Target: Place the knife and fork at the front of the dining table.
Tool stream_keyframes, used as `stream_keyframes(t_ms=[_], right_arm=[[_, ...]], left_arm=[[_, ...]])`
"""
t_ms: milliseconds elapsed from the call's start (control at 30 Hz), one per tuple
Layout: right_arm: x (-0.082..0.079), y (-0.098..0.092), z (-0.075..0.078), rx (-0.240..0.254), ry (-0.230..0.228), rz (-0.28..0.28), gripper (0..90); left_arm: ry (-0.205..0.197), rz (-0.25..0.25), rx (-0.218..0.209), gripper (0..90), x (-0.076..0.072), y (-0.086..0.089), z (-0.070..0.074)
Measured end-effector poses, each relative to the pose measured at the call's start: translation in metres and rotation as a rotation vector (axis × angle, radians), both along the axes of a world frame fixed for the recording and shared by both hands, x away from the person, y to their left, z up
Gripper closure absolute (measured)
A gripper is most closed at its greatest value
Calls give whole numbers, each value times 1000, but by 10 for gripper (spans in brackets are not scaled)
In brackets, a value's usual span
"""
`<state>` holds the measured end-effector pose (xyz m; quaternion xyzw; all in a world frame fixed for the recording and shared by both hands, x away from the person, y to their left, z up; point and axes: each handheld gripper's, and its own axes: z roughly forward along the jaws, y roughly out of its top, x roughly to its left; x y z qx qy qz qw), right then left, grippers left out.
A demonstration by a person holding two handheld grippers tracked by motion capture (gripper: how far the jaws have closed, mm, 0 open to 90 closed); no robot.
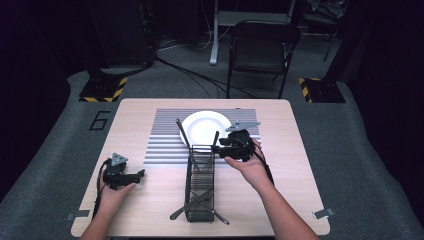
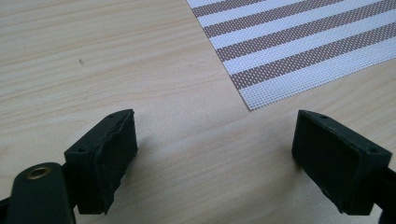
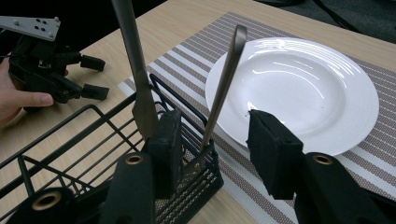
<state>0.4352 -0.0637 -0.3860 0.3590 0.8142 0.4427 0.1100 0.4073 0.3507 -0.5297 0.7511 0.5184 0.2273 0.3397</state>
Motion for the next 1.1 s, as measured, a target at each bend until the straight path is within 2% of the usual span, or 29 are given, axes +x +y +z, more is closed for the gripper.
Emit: stream_keyframes(t_ms=[133,533,833,1100], right_arm=[[3,5,-1,6,-5,5,607],[7,11,-3,25,-7,6,656],[1,11,1,34,-31,-13,746],[-5,14,3,31,-44,10,772]], left_arm=[[7,-3,3,138,0,0,1],[7,-8,4,138,0,0,1],[7,-8,3,138,0,0,1],[7,-9,4,138,0,0,1]])
